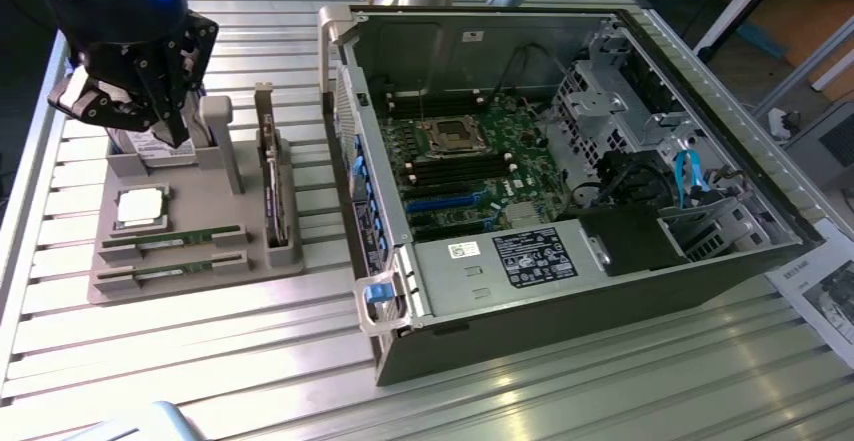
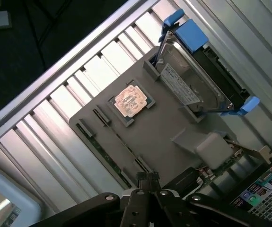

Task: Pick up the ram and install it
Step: 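Pick up the ram and move it above insertion slot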

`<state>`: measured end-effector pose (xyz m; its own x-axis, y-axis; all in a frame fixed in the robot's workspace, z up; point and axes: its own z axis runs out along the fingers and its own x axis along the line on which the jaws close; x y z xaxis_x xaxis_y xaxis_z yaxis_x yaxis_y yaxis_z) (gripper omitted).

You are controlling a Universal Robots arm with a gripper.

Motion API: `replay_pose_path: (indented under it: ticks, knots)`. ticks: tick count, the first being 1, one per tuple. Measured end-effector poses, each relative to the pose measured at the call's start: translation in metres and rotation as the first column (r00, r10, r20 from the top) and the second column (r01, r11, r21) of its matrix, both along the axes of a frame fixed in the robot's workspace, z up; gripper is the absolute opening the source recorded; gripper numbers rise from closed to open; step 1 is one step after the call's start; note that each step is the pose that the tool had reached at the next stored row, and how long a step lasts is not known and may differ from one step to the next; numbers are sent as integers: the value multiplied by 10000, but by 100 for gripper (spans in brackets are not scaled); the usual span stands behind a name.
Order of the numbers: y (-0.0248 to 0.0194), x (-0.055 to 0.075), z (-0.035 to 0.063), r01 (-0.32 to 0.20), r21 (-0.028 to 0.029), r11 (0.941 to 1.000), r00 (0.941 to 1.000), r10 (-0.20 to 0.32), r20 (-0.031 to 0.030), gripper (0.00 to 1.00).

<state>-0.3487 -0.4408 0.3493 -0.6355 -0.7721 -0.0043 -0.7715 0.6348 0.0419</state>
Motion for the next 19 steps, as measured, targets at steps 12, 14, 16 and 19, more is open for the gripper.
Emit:
replay_pose_path:
  ticks: [12,14,16,19]
  knots:
    - [0,0,-9,-2379,-1,9713,9713,2379,-1,10]
    - [0,0,-10,-2821,0,9594,9594,2821,-1,10]
    - [0,0,-11,-3081,-1,9514,9514,3081,-1,10]
    - [0,0,-13,-3560,-1,9345,9345,3560,0,10]
